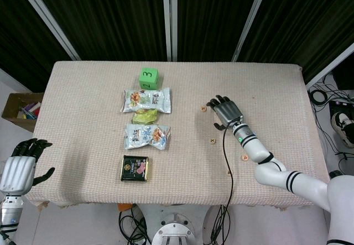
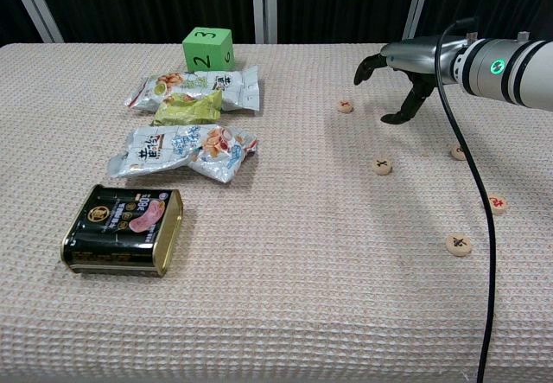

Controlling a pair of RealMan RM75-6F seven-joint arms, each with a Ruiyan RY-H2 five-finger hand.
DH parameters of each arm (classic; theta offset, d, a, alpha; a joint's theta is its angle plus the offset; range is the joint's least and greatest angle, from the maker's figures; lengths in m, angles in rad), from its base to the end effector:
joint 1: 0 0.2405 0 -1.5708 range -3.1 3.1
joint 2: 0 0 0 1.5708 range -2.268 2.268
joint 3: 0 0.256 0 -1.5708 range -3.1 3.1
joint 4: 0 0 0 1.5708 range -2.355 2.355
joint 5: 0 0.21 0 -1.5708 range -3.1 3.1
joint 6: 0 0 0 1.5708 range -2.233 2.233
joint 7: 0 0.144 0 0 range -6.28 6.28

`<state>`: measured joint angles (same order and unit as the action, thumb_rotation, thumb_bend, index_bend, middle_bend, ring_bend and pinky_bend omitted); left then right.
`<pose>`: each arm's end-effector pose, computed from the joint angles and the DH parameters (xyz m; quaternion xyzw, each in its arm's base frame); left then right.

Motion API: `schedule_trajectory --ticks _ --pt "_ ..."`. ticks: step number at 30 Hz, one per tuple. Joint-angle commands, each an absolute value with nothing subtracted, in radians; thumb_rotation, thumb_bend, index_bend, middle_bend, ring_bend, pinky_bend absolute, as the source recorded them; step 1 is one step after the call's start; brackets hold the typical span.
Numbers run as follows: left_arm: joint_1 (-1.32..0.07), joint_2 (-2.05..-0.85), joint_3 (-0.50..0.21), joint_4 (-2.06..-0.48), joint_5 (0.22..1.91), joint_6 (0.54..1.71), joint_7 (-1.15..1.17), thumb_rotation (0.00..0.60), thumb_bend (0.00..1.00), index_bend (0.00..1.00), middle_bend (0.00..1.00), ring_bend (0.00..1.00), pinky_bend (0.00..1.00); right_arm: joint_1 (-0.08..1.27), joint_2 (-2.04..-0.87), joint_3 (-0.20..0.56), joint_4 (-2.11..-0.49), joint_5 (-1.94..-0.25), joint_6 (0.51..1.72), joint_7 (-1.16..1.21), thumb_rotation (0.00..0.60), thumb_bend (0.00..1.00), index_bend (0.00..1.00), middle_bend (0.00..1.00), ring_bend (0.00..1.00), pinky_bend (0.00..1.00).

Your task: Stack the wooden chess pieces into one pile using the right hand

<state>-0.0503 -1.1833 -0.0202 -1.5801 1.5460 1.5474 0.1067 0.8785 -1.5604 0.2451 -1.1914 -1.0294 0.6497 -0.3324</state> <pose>-0.3102 0.1640 0.1430 -0.6082 -0.3565 -0.3746 0.6023 -0.1595 -0.4141 -0.0135 0.7776 -0.3634 0.2822 0.4284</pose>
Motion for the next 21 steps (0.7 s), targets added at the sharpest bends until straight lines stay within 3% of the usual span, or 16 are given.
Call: schedule_trajectory --ticks 1,21 --pt "-0.051 -1.184 -0.02 -1.578 1.546 1.546 0.104 0.6 0.17 0.27 0.23 0.15 0.19 0.889 -1.568 0.242 -1.169 -1.016 0.652 -0.334 0.6 0.26 0.23 0.16 0.02 0.16" --pt "-0.039 -1.185 -0.018 -1.569 1.523 1.541 0.096 0.6 0.18 0.27 0.23 0.15 0.19 1.05 -1.774 0.246 -0.817 -0.949 0.516 -0.312 0.6 0.34 0.33 0.21 0.02 0.15"
